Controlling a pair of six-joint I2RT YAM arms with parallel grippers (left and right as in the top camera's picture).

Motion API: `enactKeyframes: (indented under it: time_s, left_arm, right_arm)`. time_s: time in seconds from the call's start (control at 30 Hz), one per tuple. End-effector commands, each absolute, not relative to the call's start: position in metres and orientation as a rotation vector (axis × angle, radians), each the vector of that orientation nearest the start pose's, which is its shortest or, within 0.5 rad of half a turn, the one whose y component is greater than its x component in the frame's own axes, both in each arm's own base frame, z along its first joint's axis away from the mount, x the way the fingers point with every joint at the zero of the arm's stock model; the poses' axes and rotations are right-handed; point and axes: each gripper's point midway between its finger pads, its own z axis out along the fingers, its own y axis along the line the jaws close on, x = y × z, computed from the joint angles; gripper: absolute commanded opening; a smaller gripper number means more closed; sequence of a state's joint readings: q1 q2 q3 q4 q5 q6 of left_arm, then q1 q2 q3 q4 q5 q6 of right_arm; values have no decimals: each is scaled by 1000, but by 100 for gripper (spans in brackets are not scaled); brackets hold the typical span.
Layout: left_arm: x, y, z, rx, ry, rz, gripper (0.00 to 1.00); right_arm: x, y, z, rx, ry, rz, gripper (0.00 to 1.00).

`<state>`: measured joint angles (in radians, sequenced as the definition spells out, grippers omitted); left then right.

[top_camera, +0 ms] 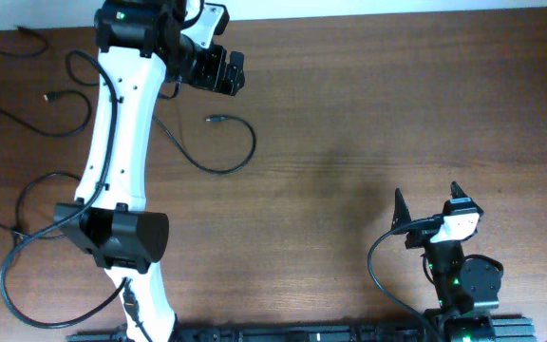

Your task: Untangle cables

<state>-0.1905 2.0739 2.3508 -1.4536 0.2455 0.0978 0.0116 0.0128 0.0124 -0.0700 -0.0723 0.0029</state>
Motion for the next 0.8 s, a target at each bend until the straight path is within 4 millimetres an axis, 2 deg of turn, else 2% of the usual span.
enactKeyframes:
  time_s: [0.0,0.77]
  left_arm:
    - [440,-130,256,489,2671,-353,99]
    - [440,-130,256,489,2671,-353,99]
  right_arm:
    - [246,15,157,-57,1642,75,98]
    - [246,9,156,-26,1646,53,98]
